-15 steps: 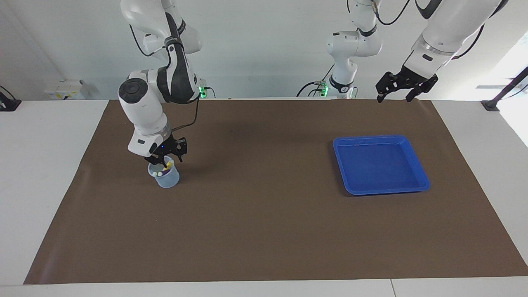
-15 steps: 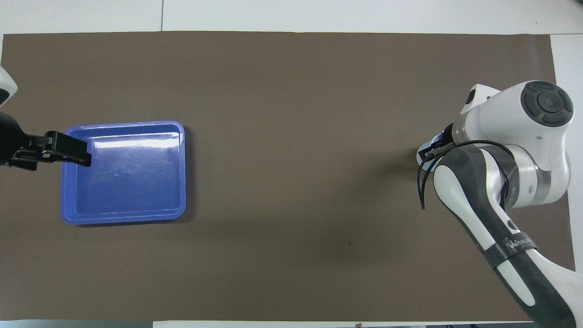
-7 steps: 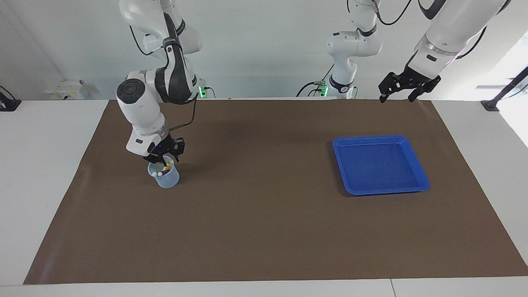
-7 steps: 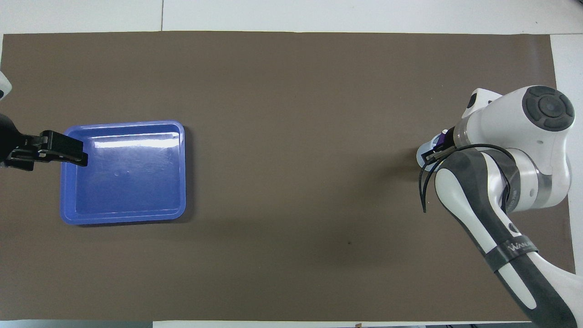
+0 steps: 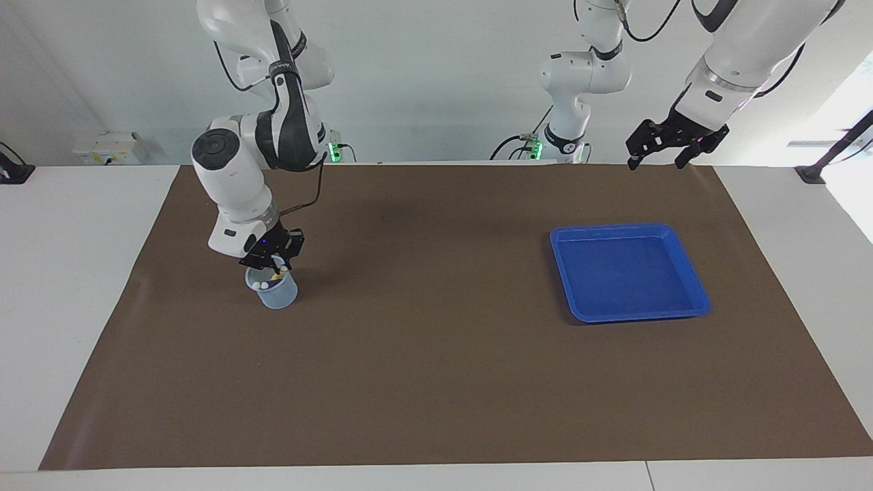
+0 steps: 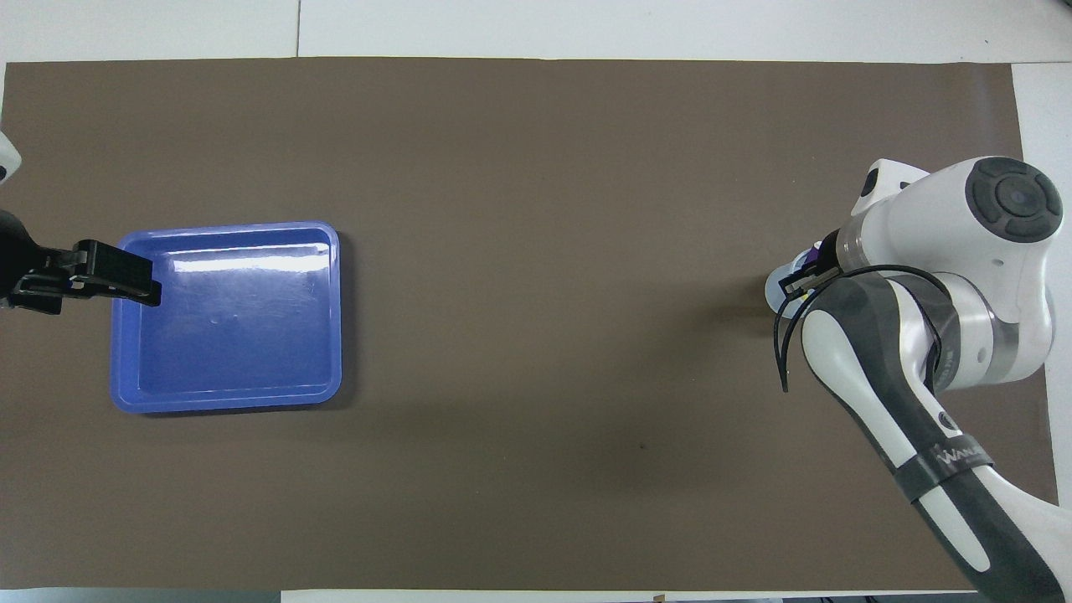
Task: Right arm passes pens to left for tray arrangement
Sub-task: 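Reach the right gripper down into the cup and grasp the yellow pen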
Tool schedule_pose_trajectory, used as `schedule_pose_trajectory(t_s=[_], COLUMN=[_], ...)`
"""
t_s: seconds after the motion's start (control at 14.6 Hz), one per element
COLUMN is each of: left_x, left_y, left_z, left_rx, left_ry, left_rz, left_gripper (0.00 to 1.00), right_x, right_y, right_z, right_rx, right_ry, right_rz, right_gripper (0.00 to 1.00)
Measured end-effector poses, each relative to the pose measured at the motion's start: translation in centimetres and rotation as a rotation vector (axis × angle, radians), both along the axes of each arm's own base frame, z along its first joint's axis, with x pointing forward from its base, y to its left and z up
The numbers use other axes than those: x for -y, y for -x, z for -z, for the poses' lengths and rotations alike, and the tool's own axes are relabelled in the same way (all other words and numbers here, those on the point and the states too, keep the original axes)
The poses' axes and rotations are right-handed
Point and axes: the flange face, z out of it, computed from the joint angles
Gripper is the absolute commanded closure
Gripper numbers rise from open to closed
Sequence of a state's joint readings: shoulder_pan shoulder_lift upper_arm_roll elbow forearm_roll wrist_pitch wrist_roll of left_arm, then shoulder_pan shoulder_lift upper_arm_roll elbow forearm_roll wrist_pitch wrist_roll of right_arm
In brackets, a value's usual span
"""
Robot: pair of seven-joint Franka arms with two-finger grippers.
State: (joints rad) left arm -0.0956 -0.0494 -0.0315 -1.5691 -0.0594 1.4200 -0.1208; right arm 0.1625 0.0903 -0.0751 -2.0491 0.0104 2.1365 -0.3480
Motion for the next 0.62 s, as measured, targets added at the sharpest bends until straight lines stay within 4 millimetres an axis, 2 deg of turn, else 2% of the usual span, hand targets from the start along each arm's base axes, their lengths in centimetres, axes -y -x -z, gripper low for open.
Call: schedule_pose_trajectory(t_s=[0.21, 0.34, 0.48, 0.62], left_x=[0.0, 0.0, -0.1, -0.1], left_y=[0.0, 0.1, 0.1, 0.1], left_z=[-0.1, -0.1, -0.1, -0.1], left_rx=[0.001, 0.003, 0.003, 0.001], left_ry=[0.0, 0.0, 0.0, -0.003], left_rz=[-0.001, -0.002, -0.006, -0.032], left_gripper=[0.0, 0.0, 0.0, 0.0], right_x=[0.0, 0.4, 0.7, 0.4], right_y=[0.0, -0.6, -1.5, -1.9], right_z=[-0.5, -2.5, -7.1, -13.8], right_rx=[-0.005, -0.019, -0.021, -0.003], right_ry=[0.004, 0.008, 0.036, 0.044], right_rz=[-0.02, -0.048, -0.065, -0.071], right_gripper=[1.0, 1.0, 1.0, 1.0])
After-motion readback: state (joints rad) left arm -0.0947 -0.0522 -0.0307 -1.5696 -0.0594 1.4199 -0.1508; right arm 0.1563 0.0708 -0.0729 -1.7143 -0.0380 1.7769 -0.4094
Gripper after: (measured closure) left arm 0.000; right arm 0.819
